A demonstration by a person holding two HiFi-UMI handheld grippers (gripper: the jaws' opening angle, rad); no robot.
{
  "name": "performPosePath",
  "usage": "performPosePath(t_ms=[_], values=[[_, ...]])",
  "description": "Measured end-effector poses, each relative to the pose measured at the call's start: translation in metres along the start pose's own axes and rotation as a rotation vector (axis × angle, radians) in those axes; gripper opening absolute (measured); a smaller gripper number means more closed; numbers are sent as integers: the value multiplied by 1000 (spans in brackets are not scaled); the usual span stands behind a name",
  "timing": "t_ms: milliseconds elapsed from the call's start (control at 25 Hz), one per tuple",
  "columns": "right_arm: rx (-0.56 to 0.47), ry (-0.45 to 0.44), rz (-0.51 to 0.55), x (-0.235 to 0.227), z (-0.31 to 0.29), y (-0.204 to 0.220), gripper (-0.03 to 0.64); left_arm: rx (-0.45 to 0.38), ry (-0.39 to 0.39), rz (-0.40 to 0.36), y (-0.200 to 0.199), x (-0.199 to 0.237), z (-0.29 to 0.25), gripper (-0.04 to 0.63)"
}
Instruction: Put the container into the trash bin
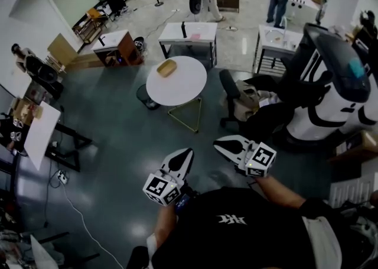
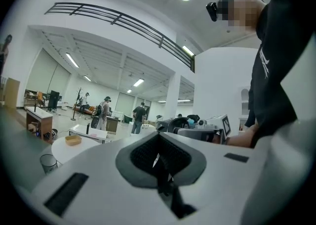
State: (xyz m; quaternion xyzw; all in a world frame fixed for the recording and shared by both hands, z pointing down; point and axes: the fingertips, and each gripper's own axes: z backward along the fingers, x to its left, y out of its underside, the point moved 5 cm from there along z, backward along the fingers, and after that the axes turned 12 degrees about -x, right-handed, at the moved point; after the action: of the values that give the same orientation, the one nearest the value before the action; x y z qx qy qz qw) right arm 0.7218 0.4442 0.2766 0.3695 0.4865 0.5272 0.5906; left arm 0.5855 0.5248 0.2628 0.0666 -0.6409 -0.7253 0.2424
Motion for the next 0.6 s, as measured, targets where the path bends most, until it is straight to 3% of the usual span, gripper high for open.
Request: performPosePath(t_ms=[600], values=[[-20,-6,-35,-3,5,1,43,11,-12,6,5,2,-3,3]])
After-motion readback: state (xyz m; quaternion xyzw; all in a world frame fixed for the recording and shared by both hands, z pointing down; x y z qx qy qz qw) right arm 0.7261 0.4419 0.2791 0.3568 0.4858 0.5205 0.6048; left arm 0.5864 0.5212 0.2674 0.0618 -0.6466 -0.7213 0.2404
